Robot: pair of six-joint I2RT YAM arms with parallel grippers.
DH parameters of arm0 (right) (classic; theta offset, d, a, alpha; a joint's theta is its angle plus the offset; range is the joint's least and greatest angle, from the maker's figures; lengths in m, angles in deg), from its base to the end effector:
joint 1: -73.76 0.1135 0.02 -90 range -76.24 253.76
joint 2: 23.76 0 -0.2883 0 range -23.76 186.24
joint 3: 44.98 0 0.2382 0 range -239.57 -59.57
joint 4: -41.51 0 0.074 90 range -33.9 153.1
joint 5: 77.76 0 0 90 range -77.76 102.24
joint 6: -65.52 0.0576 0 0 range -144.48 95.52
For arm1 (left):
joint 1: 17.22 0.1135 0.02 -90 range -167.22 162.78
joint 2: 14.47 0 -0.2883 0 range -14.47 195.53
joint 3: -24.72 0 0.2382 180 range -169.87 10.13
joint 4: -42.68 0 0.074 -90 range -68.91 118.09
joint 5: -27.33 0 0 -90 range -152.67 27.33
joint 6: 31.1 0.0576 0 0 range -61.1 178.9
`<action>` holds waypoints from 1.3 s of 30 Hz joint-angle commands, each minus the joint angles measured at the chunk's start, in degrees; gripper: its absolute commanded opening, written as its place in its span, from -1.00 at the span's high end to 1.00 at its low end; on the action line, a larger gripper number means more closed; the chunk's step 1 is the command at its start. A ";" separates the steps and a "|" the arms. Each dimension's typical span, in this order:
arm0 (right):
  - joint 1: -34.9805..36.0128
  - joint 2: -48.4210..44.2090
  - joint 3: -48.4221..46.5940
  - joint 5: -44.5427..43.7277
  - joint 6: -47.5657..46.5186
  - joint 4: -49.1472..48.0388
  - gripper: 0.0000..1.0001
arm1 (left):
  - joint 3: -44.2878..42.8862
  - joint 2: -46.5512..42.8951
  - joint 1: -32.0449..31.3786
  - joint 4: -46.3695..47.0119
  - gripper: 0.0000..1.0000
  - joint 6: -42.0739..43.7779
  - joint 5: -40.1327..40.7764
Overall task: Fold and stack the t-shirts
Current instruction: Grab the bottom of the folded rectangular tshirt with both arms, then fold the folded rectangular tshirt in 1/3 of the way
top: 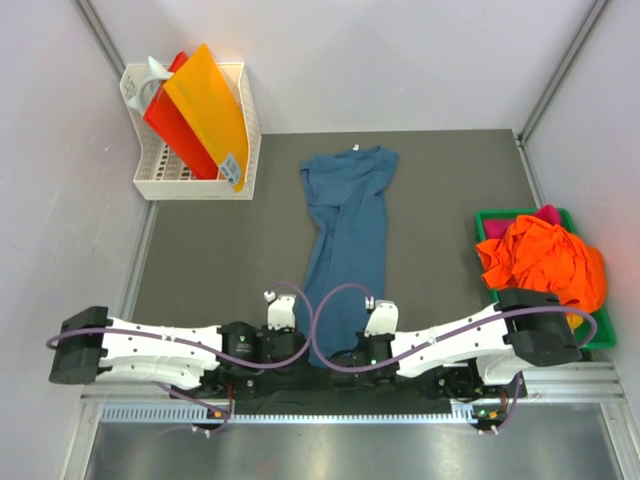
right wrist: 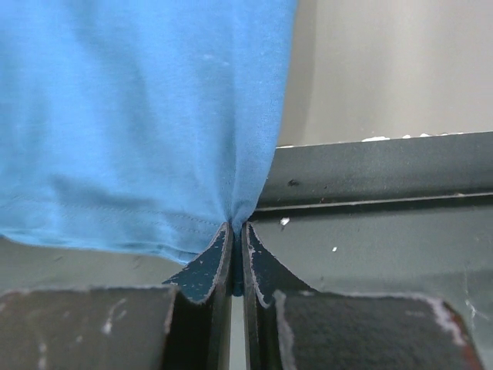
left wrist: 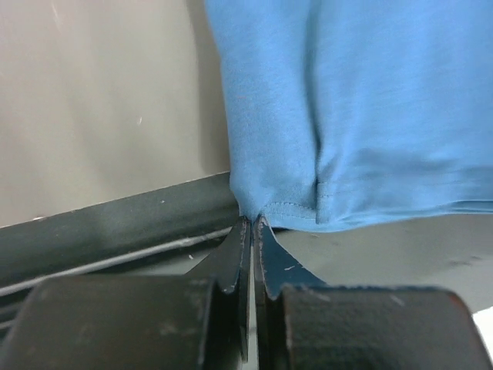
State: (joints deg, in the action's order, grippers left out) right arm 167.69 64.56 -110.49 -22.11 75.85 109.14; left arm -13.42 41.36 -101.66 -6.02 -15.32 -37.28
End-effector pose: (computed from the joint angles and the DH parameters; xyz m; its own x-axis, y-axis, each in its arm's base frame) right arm 0.0166 0.2319 0.1878 -0.8223 0.1190 -0.5565 0.0802 0.9924 0.0936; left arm 0.0377 -0.1325 0.1642 -0.8734 -0.0007 -0.4870 0.1546 0.9479 -0.2786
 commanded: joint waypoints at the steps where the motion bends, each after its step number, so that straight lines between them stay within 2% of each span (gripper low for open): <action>1: 2.31 -1.21 -7.86 -5.98 3.02 9.71 1.00 | -10.45 -2.57 -0.28 -8.69 1.00 4.16 6.77; 6: 2.75 -1.39 -10.87 -7.75 4.78 13.84 1.00 | -17.13 -2.48 -0.37 -12.82 1.00 6.89 9.24; 13: 3.10 -2.97 -10.08 -8.19 10.58 18.06 1.00 | -18.99 -4.06 -0.28 -17.56 1.00 5.22 11.08; 18: 3.19 -7.27 -9.38 -9.86 16.55 25.70 1.00 | -22.94 -5.82 -0.28 -23.63 1.00 3.82 14.95; 26: 2.05 -12.11 -8.50 -13.02 18.67 30.37 1.00 | -25.75 -7.32 -0.28 -25.22 1.00 5.31 18.73; 31: -0.14 -13.16 -9.29 -14.60 16.39 30.28 1.00 | -27.69 -6.09 -0.28 -23.55 1.00 7.85 21.97; 34: -4.09 -14.48 -9.99 -16.36 10.60 27.05 1.00 | -29.27 -3.99 -0.02 -21.71 1.00 11.28 24.43; 36: -8.66 -15.62 -9.91 -16.98 3.58 24.15 1.00 | -30.67 -1.53 0.68 -20.57 1.00 14.35 24.97; 39: -15.25 -17.47 -9.47 -17.77 -6.53 17.82 1.00 | -31.82 0.76 4.98 -16.53 1.00 19.71 23.49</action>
State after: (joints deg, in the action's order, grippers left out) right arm 159.54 50.70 -119.45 -36.31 82.82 130.10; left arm -42.38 39.77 -100.50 -27.24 -3.67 -16.58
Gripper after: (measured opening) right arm 0.039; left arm 0.020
